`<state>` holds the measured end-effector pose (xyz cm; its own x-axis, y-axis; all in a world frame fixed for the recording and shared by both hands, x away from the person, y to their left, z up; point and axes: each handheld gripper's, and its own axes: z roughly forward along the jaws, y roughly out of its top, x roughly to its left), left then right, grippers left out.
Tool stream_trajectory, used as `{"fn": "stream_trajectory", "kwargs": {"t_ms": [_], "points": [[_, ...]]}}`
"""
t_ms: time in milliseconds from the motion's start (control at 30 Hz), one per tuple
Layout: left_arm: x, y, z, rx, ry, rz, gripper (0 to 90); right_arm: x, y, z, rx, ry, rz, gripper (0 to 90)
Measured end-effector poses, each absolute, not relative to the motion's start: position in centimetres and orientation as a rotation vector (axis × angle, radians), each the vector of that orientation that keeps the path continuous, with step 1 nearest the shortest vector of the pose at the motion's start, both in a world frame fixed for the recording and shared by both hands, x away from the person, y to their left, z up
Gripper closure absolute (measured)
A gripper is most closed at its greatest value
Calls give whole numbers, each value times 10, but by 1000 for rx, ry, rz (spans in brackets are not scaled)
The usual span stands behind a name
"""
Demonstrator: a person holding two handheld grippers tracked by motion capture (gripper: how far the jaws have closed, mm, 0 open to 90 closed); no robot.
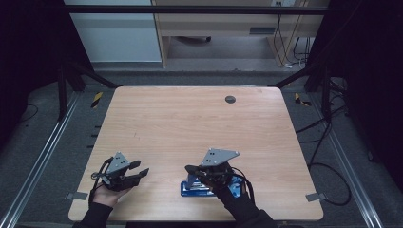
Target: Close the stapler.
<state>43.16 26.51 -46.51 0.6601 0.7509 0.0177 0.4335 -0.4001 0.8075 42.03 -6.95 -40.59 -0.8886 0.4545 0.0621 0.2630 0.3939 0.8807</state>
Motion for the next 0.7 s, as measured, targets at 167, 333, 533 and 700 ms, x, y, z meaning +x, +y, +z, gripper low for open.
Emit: {"fn": "stream_trajectory", "kwargs": {"t_ms": [167,333,533,700], "points": [[432,265,-465,2049,917,487,513,421,-79,-413,680,2463,1483,900],[431,265,-465,2050,914,487,513,421,-87,-420,713,2469,1467,900],[431,265,-465,2049,914,486,512,421,-100,-430,760,2482,1432,900],[431,265,-464,2051,912,485,512,421,-108,-437,801,2486,1421,900]]}}
